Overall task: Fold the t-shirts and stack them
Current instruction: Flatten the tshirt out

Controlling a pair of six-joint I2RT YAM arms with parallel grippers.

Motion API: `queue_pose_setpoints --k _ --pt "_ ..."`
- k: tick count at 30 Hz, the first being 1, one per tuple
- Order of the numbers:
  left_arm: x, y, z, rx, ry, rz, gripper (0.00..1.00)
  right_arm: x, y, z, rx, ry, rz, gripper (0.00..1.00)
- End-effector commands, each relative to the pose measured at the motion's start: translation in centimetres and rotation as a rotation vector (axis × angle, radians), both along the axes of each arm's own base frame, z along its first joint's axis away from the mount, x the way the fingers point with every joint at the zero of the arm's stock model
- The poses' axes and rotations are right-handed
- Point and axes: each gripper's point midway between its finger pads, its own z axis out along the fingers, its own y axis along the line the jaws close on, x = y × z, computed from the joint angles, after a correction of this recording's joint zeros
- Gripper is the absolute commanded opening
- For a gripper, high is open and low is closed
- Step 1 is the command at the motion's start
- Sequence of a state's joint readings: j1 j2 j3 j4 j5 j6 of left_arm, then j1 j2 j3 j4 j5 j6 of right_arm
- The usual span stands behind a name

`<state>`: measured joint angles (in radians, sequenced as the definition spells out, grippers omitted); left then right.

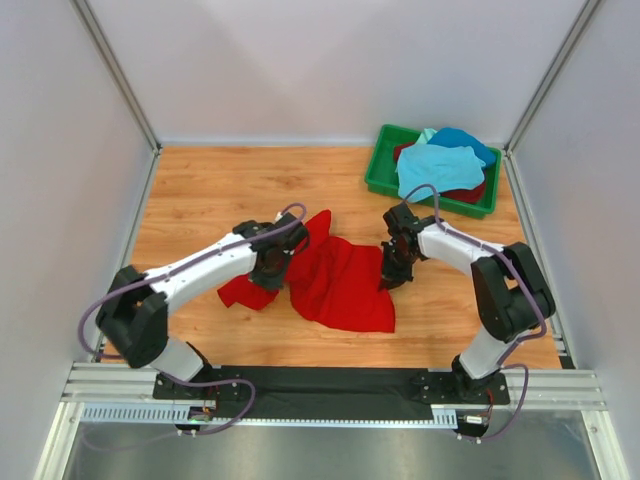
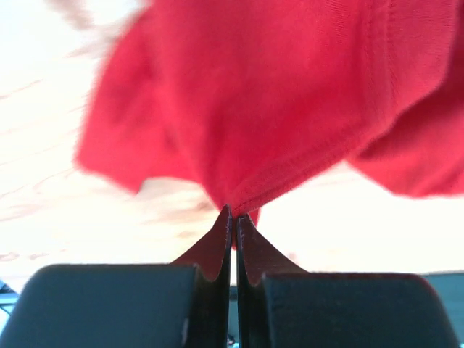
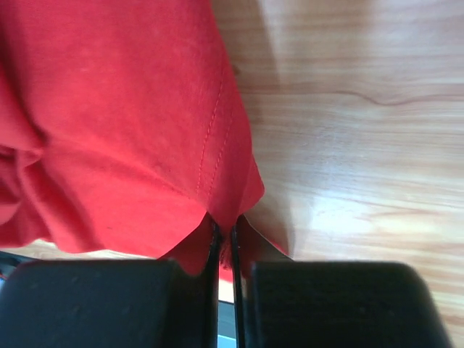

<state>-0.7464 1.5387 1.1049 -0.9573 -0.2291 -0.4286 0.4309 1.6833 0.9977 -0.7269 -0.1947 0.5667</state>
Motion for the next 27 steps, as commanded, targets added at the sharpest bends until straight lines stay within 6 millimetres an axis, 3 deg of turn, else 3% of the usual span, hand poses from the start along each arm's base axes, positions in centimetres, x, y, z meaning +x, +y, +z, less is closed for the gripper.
queue_pose_setpoints --k 1,7,12,14,17,19,21,22,23,25,27 --pt "0.1 2.0 5.8 -0.013 -0.148 0.022 0.00 1.5 -0.7 3.5 -0.039 -0.095 0.039 0.00" --pt "-2.4 6.2 13.2 -0.140 -0.383 0.104 0.00 0.2 -1.3 10.0 0.012 -0.189 0.005 0.00" --pt "-5.7 11.0 19.7 -0.298 -0.614 0.207 0.00 -2.9 -3.5 18.1 0.049 -0.307 -0.156 0.00" --pt "-6.7 12.2 21.3 -0.340 -0.663 0.224 0.00 -3.4 -4.0 21.6 0.109 -0.410 -0.226 0.00" --pt "-7.5 14.0 23.3 -0.350 -0.726 0.266 0.00 -2.3 -4.0 23.8 0.146 -0.486 -0.253 0.00" --pt "-7.1 14.4 23.7 -0.309 -0.730 0.287 0.00 -0.8 -3.9 23.7 0.122 -0.494 -0.211 0.00" --pt "-6.2 14.2 24.0 -0.278 -0.732 0.333 0.00 2.5 -3.7 22.8 0.074 -0.502 -0.163 0.00" --pt "-5.6 14.7 24.2 -0.244 -0.754 0.374 0.00 4.8 -4.3 20.7 0.044 -0.439 -0.194 0.00" --pt "-4.7 14.2 24.1 -0.221 -0.739 0.423 0.00 6.6 -4.6 21.1 0.058 -0.439 -0.214 0.00" --pt "-3.3 13.4 23.4 -0.155 -0.677 0.454 0.00 9.8 -5.6 18.6 0.073 -0.347 -0.269 0.01" --pt "-2.5 13.8 22.2 -0.093 -0.618 0.504 0.00 11.1 -5.7 16.8 0.103 -0.302 -0.279 0.04"
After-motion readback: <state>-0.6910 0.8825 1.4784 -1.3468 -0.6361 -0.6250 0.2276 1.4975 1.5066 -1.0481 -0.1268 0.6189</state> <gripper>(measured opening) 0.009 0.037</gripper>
